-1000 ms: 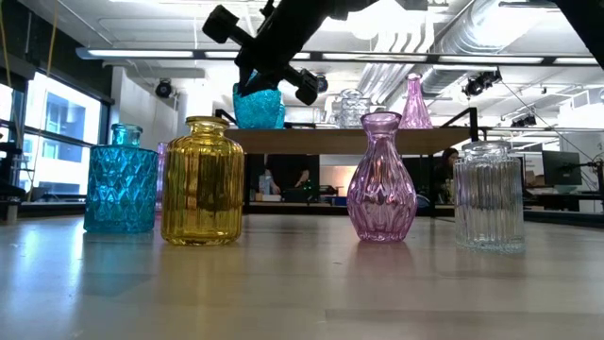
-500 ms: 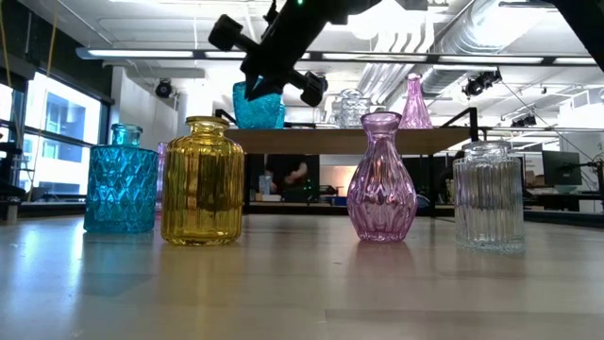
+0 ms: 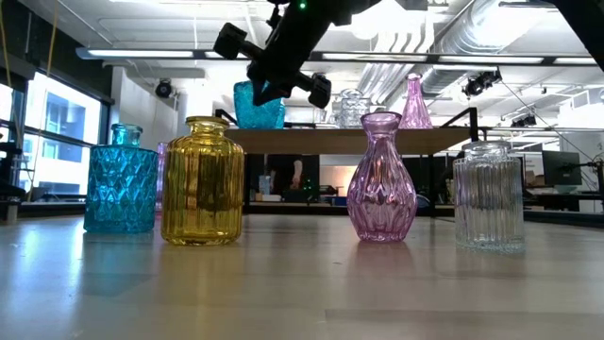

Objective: Sort vases onto shelf
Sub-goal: Put the right blue vase on the shelf aligned with the other blue vase

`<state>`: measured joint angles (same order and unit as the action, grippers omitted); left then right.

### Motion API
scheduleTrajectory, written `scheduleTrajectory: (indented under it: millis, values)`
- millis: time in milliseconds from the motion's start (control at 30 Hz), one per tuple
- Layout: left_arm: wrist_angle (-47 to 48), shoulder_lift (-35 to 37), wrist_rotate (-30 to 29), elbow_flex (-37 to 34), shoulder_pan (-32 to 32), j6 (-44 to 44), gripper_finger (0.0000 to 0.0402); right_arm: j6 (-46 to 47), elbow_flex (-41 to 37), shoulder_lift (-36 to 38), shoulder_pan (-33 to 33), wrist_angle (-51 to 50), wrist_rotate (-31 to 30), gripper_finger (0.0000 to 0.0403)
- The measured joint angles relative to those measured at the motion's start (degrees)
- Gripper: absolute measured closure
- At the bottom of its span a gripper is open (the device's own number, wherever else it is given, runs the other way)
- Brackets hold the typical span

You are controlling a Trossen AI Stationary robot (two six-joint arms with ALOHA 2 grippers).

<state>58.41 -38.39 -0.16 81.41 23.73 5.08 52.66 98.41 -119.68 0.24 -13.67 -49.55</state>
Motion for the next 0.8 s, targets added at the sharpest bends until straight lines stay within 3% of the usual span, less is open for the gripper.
scheduleTrajectory:
  millis: [800]
  values:
    - [0.02, 0.0, 0.02, 0.0, 0.01, 0.04, 0.0284, 1.31, 0.0, 0.04, -1.84, -1.36, 0.01, 0.0403]
